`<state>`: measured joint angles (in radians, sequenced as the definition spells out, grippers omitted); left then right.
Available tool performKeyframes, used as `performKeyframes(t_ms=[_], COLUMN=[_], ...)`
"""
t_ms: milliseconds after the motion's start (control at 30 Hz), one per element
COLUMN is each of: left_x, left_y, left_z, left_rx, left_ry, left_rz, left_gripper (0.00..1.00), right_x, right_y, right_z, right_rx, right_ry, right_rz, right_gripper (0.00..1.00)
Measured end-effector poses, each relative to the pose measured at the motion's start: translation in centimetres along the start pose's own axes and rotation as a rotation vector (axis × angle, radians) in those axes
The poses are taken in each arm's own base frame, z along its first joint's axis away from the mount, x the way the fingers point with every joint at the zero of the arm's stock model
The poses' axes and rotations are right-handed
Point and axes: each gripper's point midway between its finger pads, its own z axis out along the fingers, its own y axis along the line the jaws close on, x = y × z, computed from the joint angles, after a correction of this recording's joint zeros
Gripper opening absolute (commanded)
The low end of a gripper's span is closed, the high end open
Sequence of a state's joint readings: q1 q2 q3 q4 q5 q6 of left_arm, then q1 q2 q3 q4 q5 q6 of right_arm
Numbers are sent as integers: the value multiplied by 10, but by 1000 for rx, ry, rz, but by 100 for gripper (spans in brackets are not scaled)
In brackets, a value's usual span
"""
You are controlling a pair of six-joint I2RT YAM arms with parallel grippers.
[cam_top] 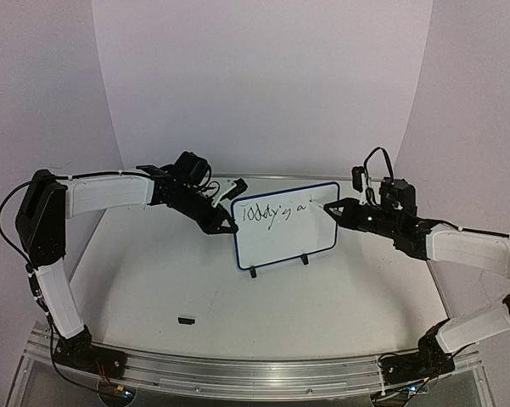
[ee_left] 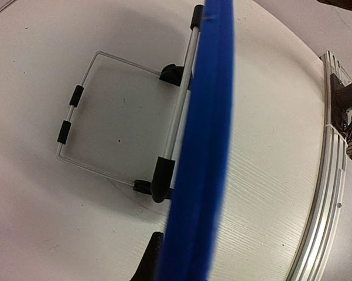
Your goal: Write a sentence on the whiteboard
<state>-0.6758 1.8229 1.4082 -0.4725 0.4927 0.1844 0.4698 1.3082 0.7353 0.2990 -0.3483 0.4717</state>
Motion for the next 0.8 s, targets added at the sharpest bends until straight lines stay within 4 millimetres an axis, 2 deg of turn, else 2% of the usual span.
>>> performKeyframes(t_ms=[167,800], left_x=[0,0], left_y=[0,0], left_z=[0,0], left_rx=[0,1], left_ry=[0,0], left_rz=[1,1], left_gripper=[0,0], right_x=[-11,-9], right_y=[5,-18], right_z=[-9,-6], right_rx=[-1,64], right_ry=[-39,-24], right_rz=[-9,0], right_gripper=[0,0])
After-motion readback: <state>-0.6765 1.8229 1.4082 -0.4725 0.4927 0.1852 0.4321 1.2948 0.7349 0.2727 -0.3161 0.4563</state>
